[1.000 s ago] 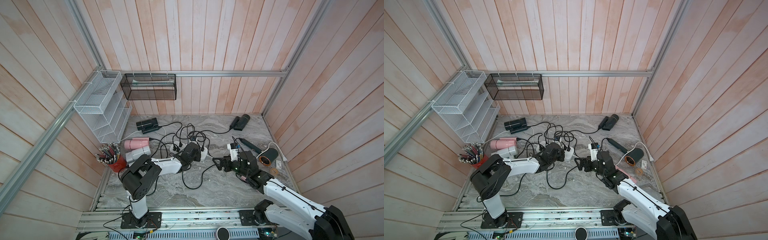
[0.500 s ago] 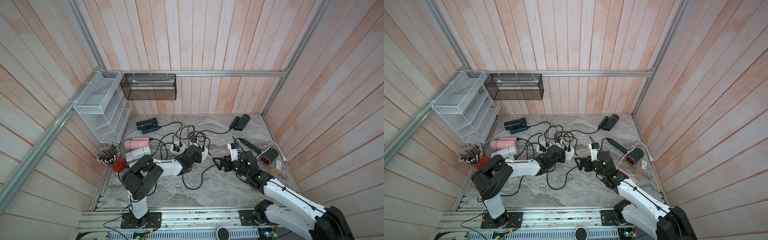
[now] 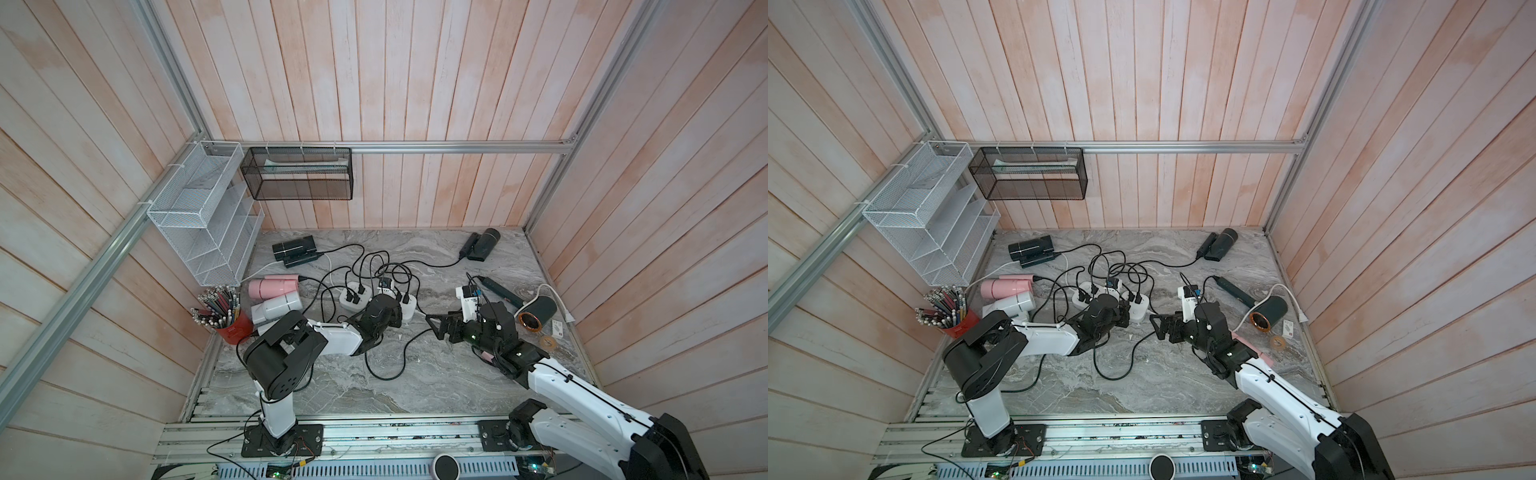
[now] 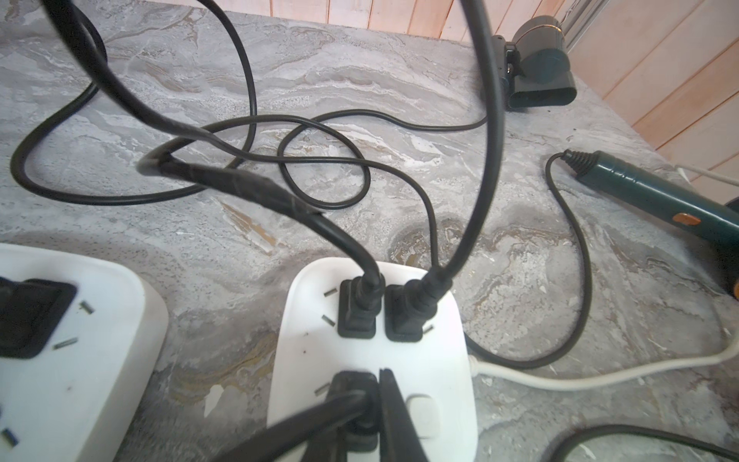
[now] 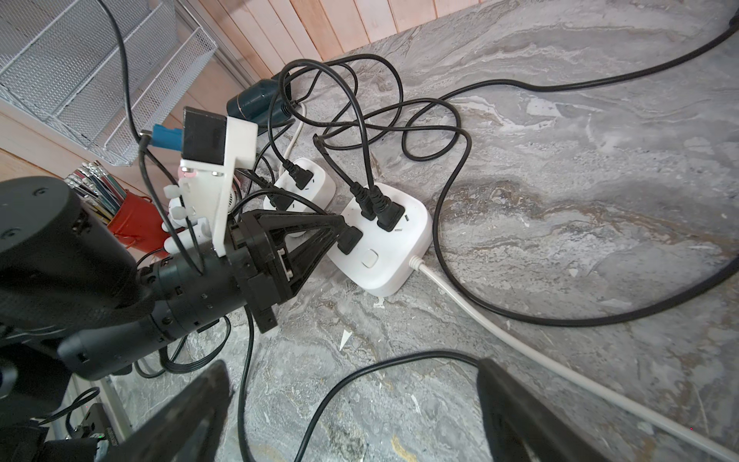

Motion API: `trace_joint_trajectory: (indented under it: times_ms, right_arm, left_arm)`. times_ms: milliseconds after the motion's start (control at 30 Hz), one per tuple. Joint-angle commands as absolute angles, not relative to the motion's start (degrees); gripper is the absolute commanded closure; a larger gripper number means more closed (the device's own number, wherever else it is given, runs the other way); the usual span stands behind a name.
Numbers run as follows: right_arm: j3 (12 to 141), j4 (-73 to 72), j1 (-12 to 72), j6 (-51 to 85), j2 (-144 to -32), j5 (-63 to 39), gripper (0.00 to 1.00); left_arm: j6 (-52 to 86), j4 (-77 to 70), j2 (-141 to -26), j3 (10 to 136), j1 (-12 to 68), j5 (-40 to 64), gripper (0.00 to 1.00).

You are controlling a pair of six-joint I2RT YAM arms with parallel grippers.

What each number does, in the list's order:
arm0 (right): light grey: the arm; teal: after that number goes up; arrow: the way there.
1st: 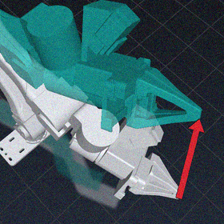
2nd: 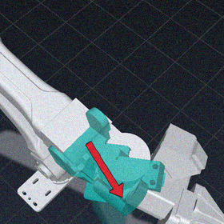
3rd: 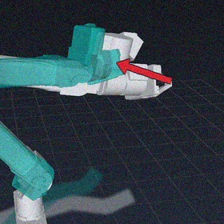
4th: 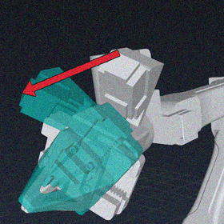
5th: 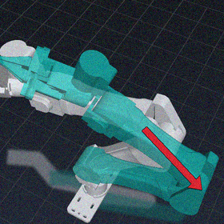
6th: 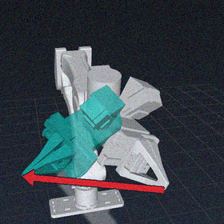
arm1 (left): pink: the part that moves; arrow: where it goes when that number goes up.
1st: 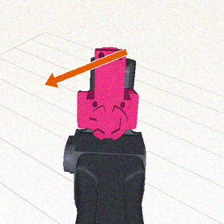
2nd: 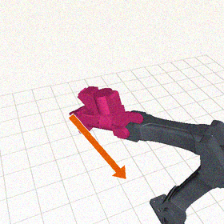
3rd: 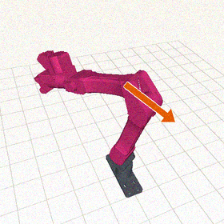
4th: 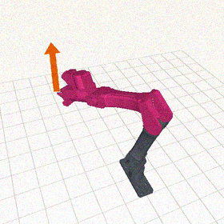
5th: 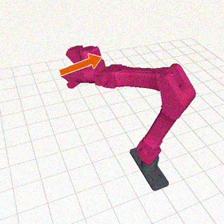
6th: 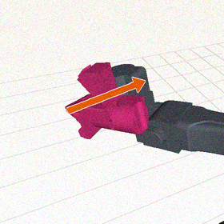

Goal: Charge the blow dryers
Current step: Insert the plug into the socket.

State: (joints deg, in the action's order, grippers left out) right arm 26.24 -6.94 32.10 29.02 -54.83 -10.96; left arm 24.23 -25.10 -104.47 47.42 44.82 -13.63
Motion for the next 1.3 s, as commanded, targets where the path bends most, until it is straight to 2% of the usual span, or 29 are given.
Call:
trace_joint_trajectory:
  times_ms: [0, 900, 1267]
  right_arm:
    - [25.4, -7.8, 31.8, 29.6, -54.0, -10.2, 0.03]
    - [26.2, -3.7, 31.0, 30.6, -51.8, -6.4, 0.05]
    - [25.6, -2.9, 29.3, 30.6, -50.7, -6.5, 0.05]
  left_arm:
    - [23.3, -11.3, -108.8, 44.4, 46.0, -13.0, 0.89]
    - [20.2, -4.7, -109.9, 53.8, 46.9, -10.4, 0.89]
    - [19.1, -2.4, -109.4, 57.8, 47.5, -10.0, 0.85]
